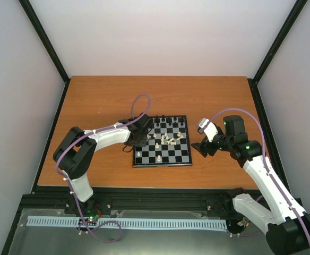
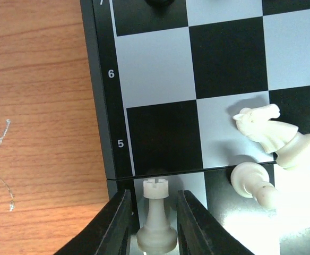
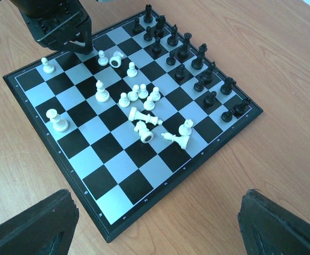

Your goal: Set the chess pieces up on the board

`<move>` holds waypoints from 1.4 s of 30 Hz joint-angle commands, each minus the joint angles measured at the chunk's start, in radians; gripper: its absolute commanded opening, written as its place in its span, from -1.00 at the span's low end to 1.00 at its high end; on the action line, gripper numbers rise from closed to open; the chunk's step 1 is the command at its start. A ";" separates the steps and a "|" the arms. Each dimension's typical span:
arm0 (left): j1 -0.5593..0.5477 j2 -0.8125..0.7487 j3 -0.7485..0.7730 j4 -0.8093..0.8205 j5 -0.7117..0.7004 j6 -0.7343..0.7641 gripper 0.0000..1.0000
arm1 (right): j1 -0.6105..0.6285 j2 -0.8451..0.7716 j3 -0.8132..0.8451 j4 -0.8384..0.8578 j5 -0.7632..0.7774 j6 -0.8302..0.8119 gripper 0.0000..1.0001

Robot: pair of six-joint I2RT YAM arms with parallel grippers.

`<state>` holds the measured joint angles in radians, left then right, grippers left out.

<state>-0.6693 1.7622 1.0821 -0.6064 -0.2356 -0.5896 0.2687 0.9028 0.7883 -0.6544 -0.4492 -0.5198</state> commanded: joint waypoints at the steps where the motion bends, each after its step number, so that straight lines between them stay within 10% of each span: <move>1: 0.007 -0.001 -0.039 -0.060 0.010 0.013 -0.50 | -0.005 0.001 -0.007 0.007 -0.015 -0.013 0.68; 23: -0.009 -0.114 -0.083 0.045 0.042 0.100 -0.86 | -0.003 0.063 0.069 0.010 -0.051 0.029 0.66; 42: -0.160 -0.365 -0.304 0.512 0.241 0.311 -0.85 | 0.128 0.771 0.591 -0.317 -0.388 0.192 0.52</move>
<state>-0.8059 1.4330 0.7971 -0.2085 -0.0635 -0.3435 0.3599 1.5654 1.2972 -0.8478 -0.7700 -0.3820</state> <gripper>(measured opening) 0.162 0.771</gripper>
